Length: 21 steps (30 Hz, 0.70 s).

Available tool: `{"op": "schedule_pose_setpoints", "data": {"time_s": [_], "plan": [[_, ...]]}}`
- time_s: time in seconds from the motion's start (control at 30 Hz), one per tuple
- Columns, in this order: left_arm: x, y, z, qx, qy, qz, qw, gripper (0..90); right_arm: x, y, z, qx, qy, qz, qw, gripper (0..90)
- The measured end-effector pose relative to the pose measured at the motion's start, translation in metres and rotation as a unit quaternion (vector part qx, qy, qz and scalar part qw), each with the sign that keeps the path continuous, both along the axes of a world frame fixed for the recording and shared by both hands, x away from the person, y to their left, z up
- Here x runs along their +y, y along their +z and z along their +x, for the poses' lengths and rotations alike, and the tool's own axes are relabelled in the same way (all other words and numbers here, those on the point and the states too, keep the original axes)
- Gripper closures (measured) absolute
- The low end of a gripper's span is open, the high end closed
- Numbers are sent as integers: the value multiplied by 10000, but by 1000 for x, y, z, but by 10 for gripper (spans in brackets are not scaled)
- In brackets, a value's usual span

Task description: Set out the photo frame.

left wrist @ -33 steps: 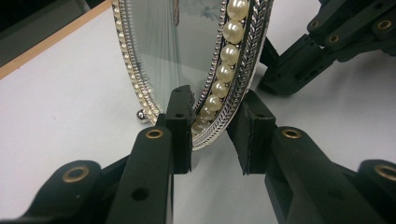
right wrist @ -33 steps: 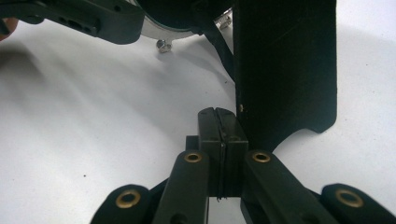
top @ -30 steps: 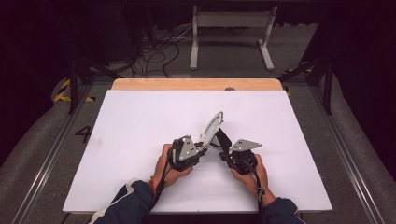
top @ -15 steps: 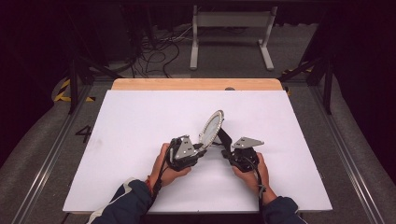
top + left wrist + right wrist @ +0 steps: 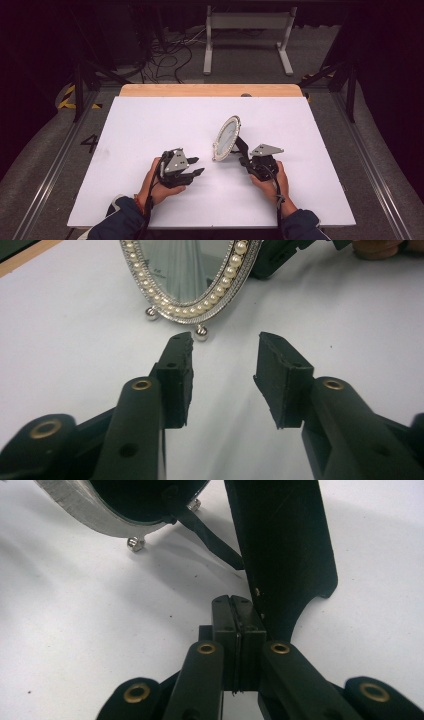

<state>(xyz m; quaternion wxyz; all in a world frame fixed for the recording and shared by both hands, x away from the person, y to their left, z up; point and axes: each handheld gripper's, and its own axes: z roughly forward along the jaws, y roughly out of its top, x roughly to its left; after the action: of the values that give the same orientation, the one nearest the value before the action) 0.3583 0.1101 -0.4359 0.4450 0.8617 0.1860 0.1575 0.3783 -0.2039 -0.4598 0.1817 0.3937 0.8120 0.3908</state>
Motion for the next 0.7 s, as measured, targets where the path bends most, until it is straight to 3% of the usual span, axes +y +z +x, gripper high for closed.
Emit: {"op": "schedule_pose_setpoints", "data": {"time_s": [0.2, 0.33, 0.47, 0.6, 0.7], "plan": [[21, -1, -9, 27, 122, 20, 9999, 499, 2, 0, -2, -37, 13, 21, 10000, 857], [43, -4, -16, 54, 401, 5, 9992, 444, 7, 2, -8, -131, 151, 62, 9998, 812], [51, -9, -20, 44, 497, 125, 9987, 415, 13, 6, -16, -271, 305, 181, 9990, 745], [56, -16, -23, 66, 617, 258, 9977, 327, 22, 11, -25, -444, 449, 352, 9974, 657], [55, -17, -23, 71, 645, 279, 9975, 273, 28, 14, -27, -512, 392, 400, 9971, 604]]}}
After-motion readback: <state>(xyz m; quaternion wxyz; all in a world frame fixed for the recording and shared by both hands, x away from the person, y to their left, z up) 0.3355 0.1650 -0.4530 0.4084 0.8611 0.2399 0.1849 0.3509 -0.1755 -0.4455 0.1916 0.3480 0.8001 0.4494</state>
